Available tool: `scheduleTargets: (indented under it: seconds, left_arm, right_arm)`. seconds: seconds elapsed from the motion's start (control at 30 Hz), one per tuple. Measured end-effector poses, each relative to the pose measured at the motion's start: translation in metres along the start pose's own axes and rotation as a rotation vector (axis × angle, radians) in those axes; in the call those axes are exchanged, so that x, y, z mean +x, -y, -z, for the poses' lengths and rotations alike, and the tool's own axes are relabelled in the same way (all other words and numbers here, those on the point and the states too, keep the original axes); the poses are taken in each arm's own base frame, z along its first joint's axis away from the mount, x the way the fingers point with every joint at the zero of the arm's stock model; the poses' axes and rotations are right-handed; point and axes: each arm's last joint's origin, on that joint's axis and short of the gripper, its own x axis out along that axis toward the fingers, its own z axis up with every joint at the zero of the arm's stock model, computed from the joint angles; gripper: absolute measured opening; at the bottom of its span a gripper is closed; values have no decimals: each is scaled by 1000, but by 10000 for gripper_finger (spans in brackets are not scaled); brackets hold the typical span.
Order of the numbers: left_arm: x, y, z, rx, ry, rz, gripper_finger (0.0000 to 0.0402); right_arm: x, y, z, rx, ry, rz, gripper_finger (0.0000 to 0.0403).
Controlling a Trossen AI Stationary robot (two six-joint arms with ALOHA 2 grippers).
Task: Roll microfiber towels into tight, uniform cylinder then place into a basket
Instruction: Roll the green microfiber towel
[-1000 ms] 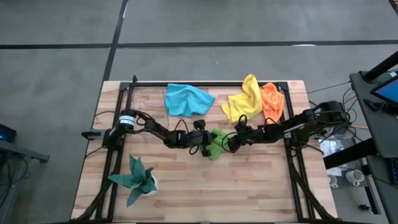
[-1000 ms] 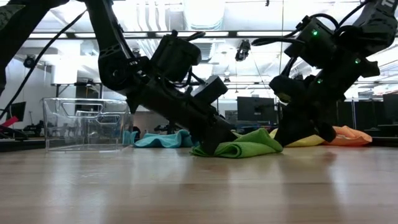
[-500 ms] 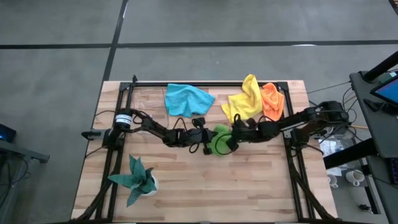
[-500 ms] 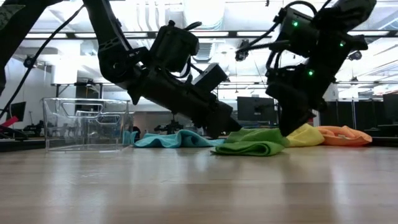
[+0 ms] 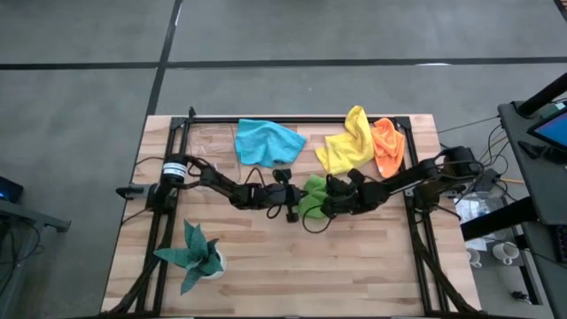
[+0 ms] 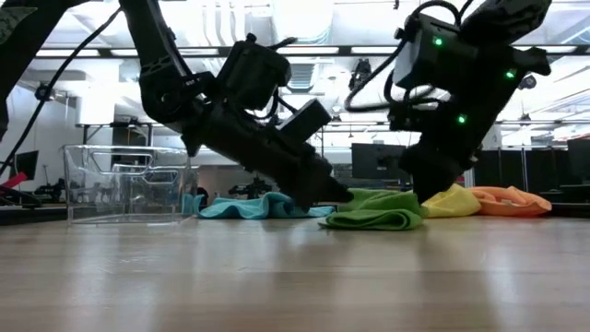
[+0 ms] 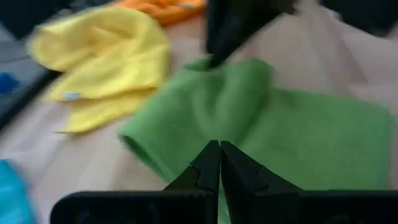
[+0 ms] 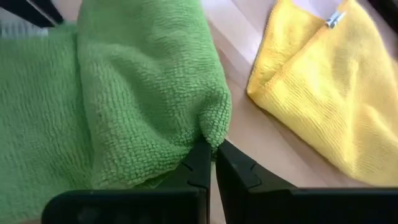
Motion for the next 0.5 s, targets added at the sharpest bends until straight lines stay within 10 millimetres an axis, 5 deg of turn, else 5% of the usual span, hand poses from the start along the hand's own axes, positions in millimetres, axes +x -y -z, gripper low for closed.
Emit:
scheduleTargets:
  seconds: [0.5]
  left_arm:
    - [-7, 3, 1, -120, 1, 111, 0]
  right_arm:
    - [-17, -25, 7, -98, 127, 33, 9]
